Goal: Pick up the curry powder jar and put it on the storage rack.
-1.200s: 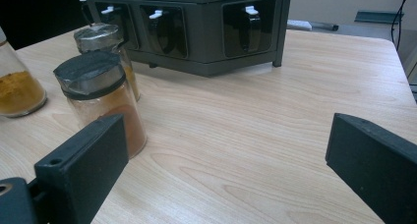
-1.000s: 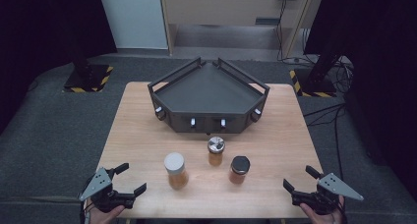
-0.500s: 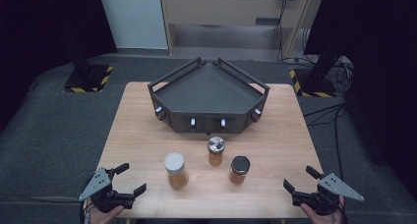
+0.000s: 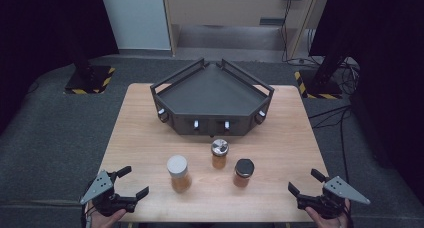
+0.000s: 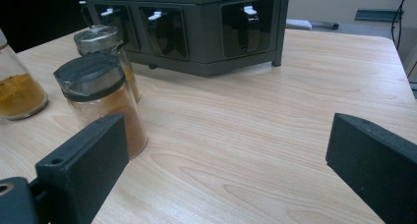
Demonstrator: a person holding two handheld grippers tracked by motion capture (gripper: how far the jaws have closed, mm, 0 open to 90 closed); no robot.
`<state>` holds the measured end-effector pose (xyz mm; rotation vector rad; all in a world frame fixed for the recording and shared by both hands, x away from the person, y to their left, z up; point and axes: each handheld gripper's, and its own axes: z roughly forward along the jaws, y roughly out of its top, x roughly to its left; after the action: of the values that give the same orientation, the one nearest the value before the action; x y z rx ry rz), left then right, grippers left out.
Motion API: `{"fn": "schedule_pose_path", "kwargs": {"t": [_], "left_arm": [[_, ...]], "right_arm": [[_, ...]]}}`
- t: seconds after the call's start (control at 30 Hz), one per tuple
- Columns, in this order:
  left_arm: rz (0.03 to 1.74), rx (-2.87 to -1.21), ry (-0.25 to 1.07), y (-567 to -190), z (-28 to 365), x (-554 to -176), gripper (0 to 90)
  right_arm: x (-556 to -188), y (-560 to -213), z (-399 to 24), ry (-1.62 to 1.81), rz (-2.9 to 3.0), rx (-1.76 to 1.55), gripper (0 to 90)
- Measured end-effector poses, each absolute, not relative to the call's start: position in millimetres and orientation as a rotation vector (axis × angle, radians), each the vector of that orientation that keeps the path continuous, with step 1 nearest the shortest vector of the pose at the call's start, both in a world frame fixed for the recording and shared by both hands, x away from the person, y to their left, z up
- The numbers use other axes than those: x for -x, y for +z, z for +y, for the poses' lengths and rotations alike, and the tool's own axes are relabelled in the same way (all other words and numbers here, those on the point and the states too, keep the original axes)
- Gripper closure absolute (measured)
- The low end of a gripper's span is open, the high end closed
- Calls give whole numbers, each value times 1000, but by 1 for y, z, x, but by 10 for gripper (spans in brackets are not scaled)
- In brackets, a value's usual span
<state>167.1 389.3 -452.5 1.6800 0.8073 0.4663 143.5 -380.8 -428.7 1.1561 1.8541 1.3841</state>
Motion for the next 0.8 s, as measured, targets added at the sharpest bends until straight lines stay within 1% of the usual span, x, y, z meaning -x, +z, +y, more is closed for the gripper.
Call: {"fn": "schedule_pose_path", "kwargs": {"t": [0.8], "left_arm": [[831,-1676,457,-449,389,-168,19]], "right_arm": [[-143,-429,-382,1393,1848,-1161,30]]}}
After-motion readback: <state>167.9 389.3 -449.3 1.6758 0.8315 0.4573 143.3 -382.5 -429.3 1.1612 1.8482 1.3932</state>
